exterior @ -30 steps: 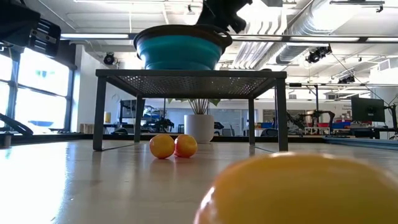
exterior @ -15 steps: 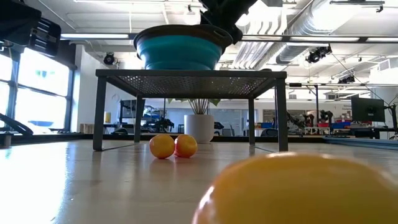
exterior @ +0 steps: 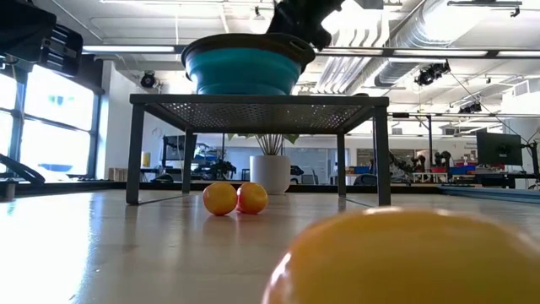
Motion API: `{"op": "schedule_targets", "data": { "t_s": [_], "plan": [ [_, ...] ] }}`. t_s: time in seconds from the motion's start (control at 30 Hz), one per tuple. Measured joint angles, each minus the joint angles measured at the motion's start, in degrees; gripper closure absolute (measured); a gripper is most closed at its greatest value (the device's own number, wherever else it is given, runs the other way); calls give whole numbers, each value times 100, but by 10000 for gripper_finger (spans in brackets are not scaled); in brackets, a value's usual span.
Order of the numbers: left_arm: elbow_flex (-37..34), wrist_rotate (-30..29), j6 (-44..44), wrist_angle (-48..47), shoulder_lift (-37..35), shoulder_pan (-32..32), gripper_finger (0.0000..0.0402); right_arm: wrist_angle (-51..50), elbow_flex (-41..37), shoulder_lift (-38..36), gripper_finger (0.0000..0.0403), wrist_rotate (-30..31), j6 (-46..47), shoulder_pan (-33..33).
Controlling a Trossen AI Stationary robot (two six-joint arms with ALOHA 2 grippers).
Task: Pick & Place Fruit
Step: Put the pear into the blue strainer bowl on the shelf
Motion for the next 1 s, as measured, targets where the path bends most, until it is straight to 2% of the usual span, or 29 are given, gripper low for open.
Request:
{"op": "schedule_targets", "data": {
  "t_s": [0.1,0.3,0.4,0.6,0.73,1.0],
  "plan": [
    [0,0,0,2,-2,0,401,-83,0,-172,208,-298,0,88],
    [0,-58,0,4,-1,0,401,-177,0,-613,248,-1369,-4,483],
    [0,-119,0,3,0,1,401,-369,0,-739,271,-1562,-85,793],
    [2,-134,0,7,-2,1,401,-1062,0,-780,313,-1546,-121,1566],
    [4,-139,-16,69,-2,0,401,-1203,-12,-672,338,-1101,20,2116],
    [9,-149,-19,138,-2,0,401,-112,-984,-655,384,-969,405,2782]
  ]
}}
